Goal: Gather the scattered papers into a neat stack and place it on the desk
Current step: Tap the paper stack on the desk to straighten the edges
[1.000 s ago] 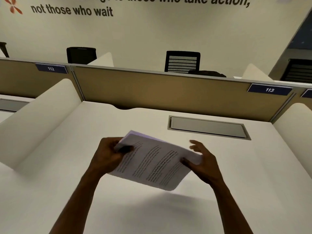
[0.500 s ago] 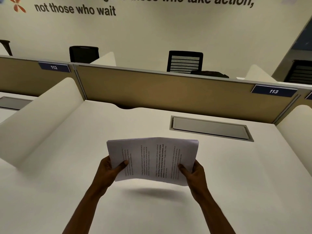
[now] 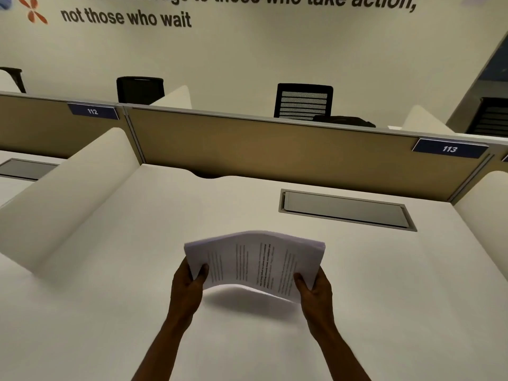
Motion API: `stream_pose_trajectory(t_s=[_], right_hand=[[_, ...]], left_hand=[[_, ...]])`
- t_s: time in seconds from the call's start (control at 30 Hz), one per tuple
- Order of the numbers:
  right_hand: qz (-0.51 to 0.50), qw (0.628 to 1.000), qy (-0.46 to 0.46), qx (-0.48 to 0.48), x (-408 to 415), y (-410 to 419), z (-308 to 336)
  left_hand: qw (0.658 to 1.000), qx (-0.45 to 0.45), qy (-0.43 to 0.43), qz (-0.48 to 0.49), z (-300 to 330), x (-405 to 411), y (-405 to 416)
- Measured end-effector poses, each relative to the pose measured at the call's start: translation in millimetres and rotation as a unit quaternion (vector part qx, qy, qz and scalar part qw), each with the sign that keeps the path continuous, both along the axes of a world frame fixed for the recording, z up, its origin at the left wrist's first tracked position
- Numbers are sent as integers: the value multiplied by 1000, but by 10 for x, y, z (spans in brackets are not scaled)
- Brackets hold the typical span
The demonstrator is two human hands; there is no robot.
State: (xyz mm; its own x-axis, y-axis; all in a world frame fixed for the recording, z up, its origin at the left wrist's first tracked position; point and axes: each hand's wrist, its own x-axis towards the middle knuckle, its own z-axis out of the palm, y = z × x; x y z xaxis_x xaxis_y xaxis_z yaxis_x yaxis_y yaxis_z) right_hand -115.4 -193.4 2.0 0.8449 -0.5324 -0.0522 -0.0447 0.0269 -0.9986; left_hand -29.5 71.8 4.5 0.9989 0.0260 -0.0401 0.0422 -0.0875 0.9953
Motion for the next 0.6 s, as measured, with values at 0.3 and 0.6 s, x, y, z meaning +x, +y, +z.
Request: stream_pose_trajectory(t_s=[0.3, 0.6], right_hand=[[-31, 1000, 1, 3, 8, -4, -112], [-41, 999, 15, -18, -12, 3, -187]], left_hand=[[1000, -2, 25, -19, 13, -73, -90], [999, 12, 38, -24, -43, -134, -171]])
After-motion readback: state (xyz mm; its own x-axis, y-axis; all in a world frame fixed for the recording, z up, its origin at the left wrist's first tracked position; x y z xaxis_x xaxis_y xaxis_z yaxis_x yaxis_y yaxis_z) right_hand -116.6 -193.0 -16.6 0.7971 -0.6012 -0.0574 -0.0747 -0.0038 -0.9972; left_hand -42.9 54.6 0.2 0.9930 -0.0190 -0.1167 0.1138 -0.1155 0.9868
